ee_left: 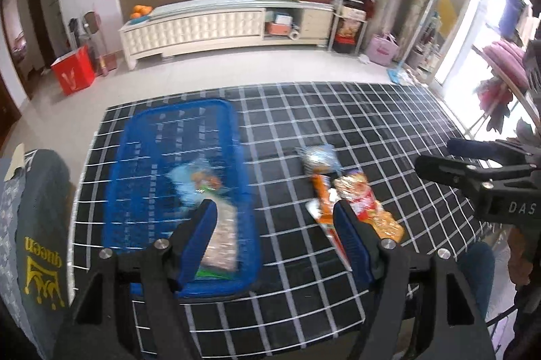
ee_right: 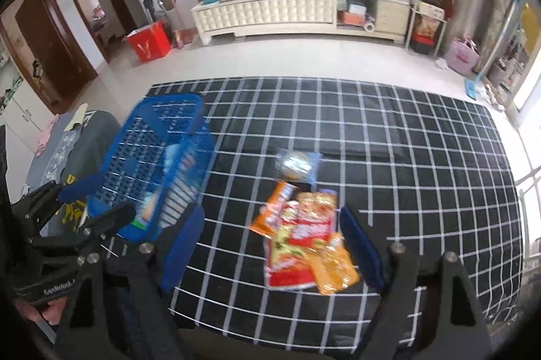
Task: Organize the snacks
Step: 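Reach the right gripper to the yellow pouch on the mat and grasp it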
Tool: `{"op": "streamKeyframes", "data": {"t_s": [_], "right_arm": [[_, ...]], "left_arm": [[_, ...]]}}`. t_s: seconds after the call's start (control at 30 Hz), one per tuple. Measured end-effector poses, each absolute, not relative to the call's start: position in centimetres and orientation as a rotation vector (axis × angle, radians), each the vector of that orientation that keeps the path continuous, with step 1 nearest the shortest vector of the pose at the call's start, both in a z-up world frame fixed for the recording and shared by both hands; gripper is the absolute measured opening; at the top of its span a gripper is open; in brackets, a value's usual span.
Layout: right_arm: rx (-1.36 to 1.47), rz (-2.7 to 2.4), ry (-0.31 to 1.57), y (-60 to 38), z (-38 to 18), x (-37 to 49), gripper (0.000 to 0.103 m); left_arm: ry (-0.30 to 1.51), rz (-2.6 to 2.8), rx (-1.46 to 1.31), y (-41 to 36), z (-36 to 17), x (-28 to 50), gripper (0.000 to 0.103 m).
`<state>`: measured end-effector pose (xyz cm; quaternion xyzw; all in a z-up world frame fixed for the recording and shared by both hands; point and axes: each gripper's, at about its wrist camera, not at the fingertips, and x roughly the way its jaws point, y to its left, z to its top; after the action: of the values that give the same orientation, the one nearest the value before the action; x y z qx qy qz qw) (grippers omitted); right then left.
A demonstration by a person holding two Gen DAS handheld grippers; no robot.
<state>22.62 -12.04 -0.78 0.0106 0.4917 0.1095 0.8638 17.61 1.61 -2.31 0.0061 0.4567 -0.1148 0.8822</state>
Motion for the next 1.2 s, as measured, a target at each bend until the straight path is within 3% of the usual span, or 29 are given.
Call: {"op": "streamKeyframes", "data": {"t_s": [0.53,1.2], "right_arm": [[-0.026,0.2,1.138,-18.9,-8.6,20.8,0.086],[-0.137,0.282,1.294,-17.7,-19.6,24.7,0.085]], "left_arm": [[1.095,-0.286,-0.005,-7.7,-10.6,16.0,0.069],[1.258,-0.241,-0.047,-8.1,-18.9,18.2,0.069]]}}
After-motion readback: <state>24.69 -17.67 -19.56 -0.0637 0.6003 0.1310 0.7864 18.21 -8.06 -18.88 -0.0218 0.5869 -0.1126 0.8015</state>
